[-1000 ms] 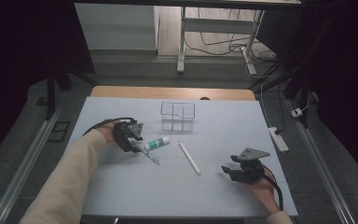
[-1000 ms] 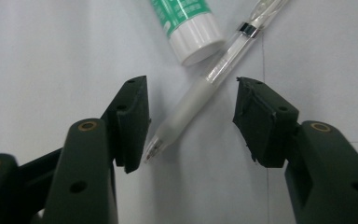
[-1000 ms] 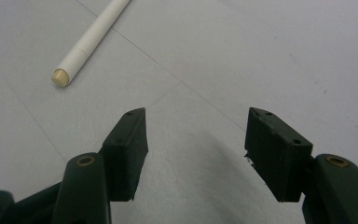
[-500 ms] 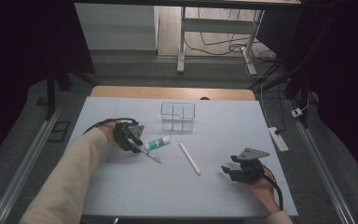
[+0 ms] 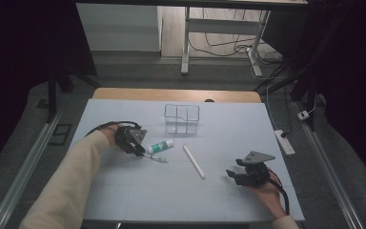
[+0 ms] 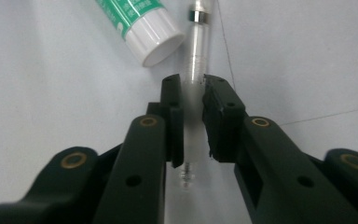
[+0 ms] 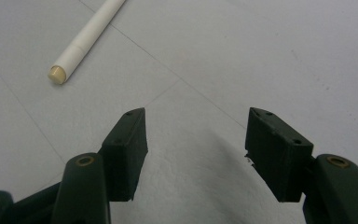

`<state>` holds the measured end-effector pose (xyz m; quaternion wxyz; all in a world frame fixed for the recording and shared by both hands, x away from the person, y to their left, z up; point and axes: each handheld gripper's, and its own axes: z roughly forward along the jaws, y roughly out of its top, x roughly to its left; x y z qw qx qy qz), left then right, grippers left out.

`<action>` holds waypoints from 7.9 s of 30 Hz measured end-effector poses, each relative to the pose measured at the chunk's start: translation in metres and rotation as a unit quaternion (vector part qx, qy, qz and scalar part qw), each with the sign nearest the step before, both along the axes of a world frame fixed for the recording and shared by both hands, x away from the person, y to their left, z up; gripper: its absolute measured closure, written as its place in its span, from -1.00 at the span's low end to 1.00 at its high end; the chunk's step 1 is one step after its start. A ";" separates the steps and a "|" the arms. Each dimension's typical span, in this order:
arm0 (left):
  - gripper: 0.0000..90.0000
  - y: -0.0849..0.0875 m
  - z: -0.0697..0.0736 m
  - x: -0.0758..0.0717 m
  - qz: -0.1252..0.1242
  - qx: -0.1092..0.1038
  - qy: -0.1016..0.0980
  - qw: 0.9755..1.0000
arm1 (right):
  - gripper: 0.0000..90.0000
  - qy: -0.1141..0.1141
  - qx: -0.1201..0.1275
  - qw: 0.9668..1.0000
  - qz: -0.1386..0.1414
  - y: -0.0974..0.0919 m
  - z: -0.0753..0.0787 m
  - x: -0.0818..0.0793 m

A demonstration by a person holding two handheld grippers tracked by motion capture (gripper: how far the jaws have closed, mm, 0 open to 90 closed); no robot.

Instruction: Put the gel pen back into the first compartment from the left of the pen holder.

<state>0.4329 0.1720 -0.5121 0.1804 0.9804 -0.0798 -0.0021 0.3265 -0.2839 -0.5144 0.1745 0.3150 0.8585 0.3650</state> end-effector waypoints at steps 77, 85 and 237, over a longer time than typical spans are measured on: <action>0.77 -0.006 0.043 -0.080 0.235 -0.161 -0.006 0.958 | -0.16 -0.028 0.017 0.999 -0.007 0.001 0.008 -0.002; 0.77 -0.018 0.045 -0.082 0.245 -0.172 -0.005 0.954 | -0.16 -0.031 0.015 0.999 -0.007 0.001 0.009 -0.002; 0.06 -0.075 0.059 -0.086 0.295 -0.280 0.004 0.913 | 0.74 -0.078 -0.123 0.967 0.208 0.137 0.035 0.008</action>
